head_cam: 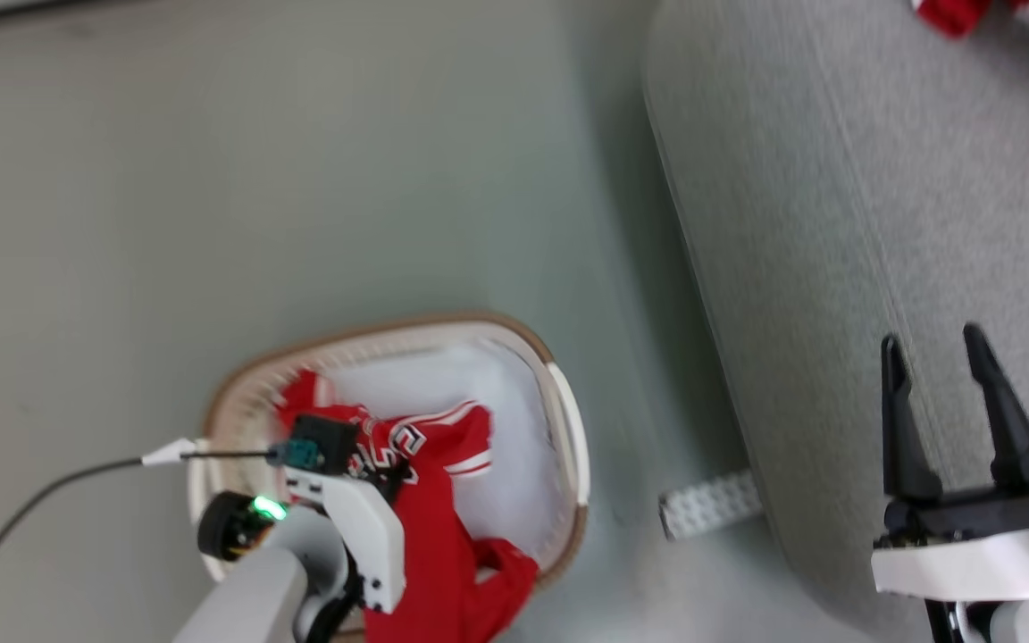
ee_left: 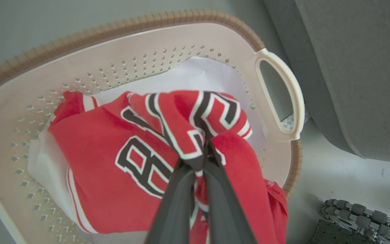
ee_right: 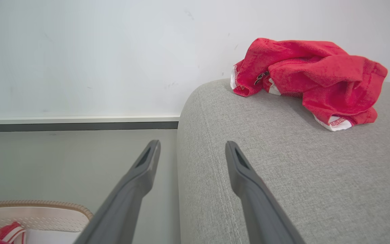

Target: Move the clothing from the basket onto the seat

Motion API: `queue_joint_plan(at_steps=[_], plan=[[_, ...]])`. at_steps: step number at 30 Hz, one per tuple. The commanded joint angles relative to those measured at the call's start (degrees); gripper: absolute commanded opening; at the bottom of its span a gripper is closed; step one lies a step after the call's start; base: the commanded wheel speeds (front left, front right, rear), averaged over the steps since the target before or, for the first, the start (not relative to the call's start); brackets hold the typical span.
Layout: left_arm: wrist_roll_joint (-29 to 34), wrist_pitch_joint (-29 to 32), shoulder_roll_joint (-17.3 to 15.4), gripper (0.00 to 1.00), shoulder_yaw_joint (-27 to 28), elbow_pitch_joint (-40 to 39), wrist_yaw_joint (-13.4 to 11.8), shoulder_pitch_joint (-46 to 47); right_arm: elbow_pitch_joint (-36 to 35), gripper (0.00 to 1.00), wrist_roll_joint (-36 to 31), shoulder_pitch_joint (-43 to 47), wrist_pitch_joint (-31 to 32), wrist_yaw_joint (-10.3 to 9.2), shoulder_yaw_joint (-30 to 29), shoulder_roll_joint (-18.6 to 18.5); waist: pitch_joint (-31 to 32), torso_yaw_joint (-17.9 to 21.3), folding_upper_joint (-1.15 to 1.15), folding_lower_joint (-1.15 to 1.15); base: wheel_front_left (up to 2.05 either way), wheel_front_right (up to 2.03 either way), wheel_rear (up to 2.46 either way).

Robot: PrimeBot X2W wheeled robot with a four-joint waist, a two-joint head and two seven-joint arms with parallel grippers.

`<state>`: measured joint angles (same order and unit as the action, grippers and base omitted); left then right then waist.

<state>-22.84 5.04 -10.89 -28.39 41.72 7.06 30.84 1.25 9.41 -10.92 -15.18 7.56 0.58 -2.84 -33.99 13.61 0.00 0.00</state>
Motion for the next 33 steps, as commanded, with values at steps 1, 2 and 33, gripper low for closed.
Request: queue_joint_plan(at_steps=[1,2,33], plan=[[-1.2,-0.9,0.3,0.00,0.0,-0.9,0.2,-1.7,0.8,1.00,-0.8,1.4,0.1,-0.15,-0.4,-0.1,7.9,-4.8,0.00,0.00,0.00,0.00,0.00],[-2.0,-1.2,0.6,0.00,0.1,-1.5,0.2,-2.3,1.1,1.00,-1.2,1.8,0.1,-0.15,-0.5,-0.1,9.4,-5.4,0.00,0.00,0.00,0.00,0.00],[-4.9,3.7,-1.1,0.00,2.5,-40.9,-9.3,-13.4,7.2,1.00,-4.5,11.1,0.1,-0.15,9.1,-0.1,35.3,-12.5,0.00,0.00,0.00,0.00,0.00]])
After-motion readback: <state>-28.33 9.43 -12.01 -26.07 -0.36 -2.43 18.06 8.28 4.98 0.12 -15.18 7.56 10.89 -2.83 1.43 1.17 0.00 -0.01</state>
